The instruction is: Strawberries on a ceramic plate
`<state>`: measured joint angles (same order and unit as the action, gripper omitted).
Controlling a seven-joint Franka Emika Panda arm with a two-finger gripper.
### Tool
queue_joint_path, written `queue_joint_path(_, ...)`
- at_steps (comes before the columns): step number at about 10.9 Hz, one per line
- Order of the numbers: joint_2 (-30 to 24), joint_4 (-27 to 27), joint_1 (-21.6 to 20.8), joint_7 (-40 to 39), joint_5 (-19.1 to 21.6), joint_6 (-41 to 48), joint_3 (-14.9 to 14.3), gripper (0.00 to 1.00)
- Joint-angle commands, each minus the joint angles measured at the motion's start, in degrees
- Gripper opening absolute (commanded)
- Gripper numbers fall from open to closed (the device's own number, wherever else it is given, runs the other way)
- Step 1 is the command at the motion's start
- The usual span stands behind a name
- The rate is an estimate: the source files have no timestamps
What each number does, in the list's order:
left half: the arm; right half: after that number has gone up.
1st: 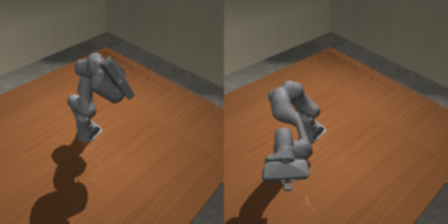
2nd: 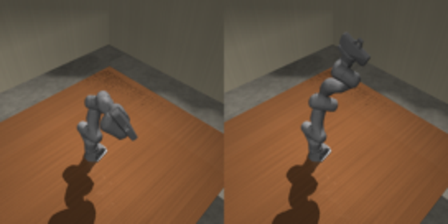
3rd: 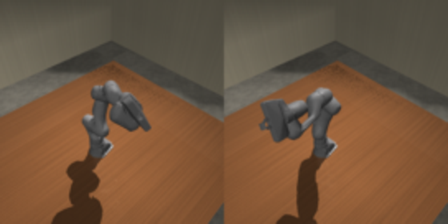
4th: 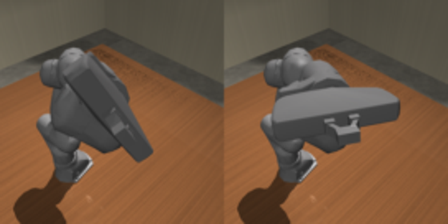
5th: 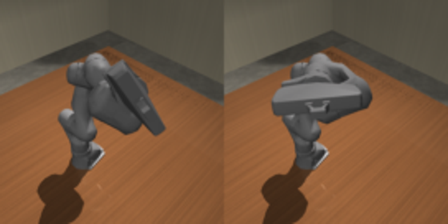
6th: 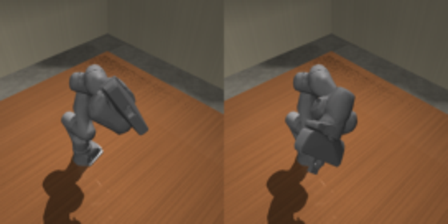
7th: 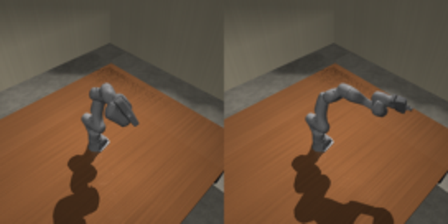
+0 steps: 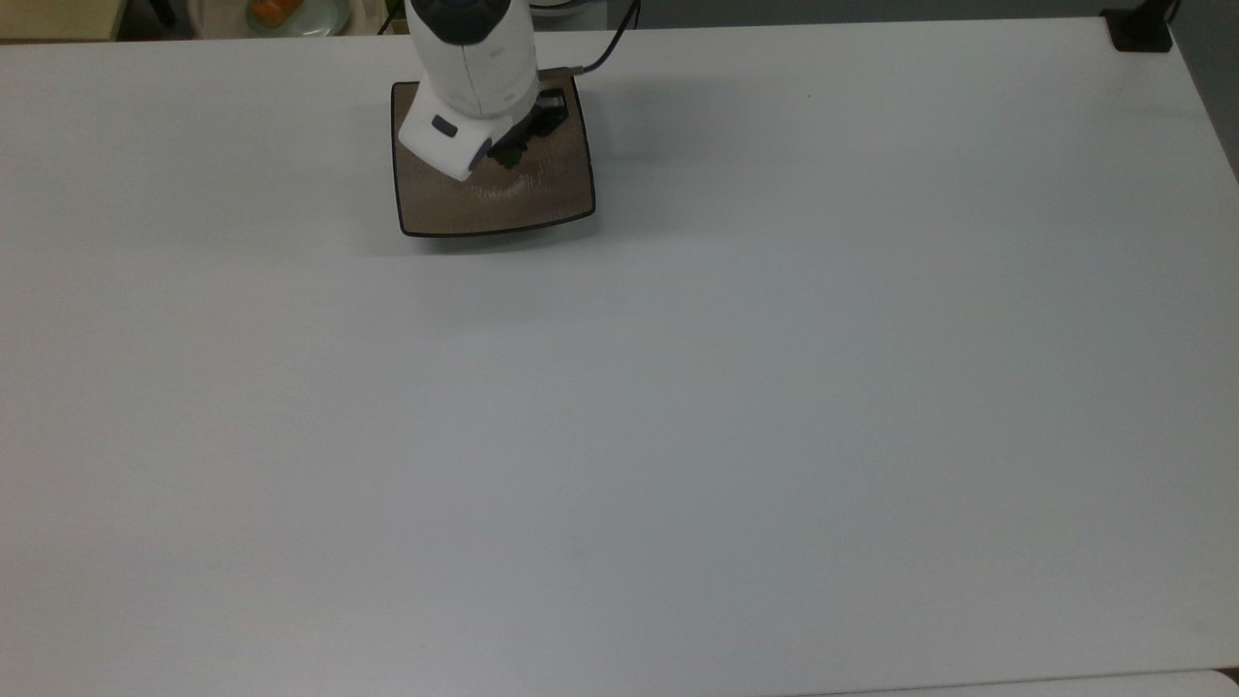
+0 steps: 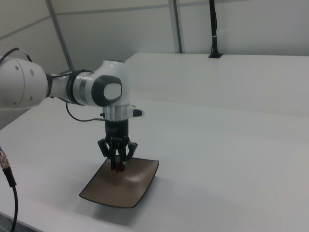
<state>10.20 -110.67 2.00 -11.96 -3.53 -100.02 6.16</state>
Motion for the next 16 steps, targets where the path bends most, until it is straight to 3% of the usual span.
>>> queue_joint_path(1,1.48,-2.96,-0.33,1.06,0.63,-4.47,-0.36,0.21)
queue_joint_path(3,2.45,-3.06,-0.33,1.15,0.45,-4.92,-0.36,0.30)
queue_joint_path(4,2.63,-3.06,-0.33,1.15,0.45,-4.92,-0.36,0.59)
queue_joint_path(5,2.45,-2.88,-0.25,1.59,0.45,-4.57,-0.36,1.00)
queue_joint_path(8,0.17,-0.70,-0.51,1.85,0.19,-3.87,-0.36,1.00)
queue_joint_path(13,-9.14,11.24,-3.05,4.14,0.54,5.78,-0.71,1.00)
queue_joint_path(16,-14.40,12.76,-5.51,8.77,0.98,8.88,-1.41,1.00)
